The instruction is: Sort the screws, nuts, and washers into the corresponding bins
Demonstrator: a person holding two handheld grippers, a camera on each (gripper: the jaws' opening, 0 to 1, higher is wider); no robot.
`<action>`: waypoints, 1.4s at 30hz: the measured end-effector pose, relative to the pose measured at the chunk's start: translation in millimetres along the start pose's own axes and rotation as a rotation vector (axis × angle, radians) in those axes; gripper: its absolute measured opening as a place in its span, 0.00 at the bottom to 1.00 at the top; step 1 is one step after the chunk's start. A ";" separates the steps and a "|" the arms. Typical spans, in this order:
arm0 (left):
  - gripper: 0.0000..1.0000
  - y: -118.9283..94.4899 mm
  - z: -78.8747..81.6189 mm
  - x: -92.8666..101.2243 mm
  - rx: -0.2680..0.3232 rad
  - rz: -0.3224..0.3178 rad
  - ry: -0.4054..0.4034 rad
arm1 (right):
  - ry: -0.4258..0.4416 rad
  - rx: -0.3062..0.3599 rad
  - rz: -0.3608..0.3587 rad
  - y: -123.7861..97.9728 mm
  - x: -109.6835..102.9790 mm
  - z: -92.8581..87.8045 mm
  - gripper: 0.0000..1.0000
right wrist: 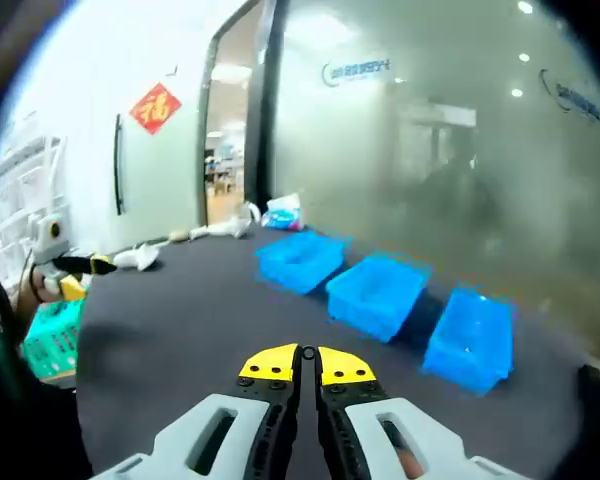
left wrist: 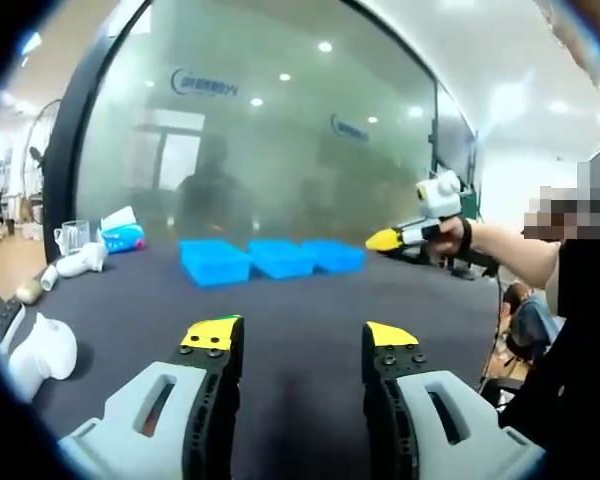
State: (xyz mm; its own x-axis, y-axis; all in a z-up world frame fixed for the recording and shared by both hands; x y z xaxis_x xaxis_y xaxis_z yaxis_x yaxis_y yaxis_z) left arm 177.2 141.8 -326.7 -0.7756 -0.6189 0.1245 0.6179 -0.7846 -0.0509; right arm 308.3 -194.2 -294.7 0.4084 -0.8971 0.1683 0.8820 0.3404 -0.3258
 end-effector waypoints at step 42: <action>0.46 -4.6 6.2 -11.0 -0.005 0.033 0.018 | 0.060 0.064 -0.310 173.9 36.4 43.5 0.04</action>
State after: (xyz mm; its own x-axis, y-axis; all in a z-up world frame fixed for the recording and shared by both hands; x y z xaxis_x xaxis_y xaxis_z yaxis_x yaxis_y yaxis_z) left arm 183.7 152.5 -321.7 -0.7567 -0.6452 0.1052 0.6428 -0.7637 -0.0599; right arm 486.7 -155.4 -304.8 0.1046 -0.9753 0.1943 0.9761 0.0632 -0.2081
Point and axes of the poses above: the point that each gripper's makers call its tool centre point, and the gripper's own axes: y roughly forward along the fingers, x roughly to its right, z roughly out of its top, the point moved 7 cm from there along -y, roughly backward along the fingers, and after that the axes turned 13 degrees about -z, right-handed, at the moved point
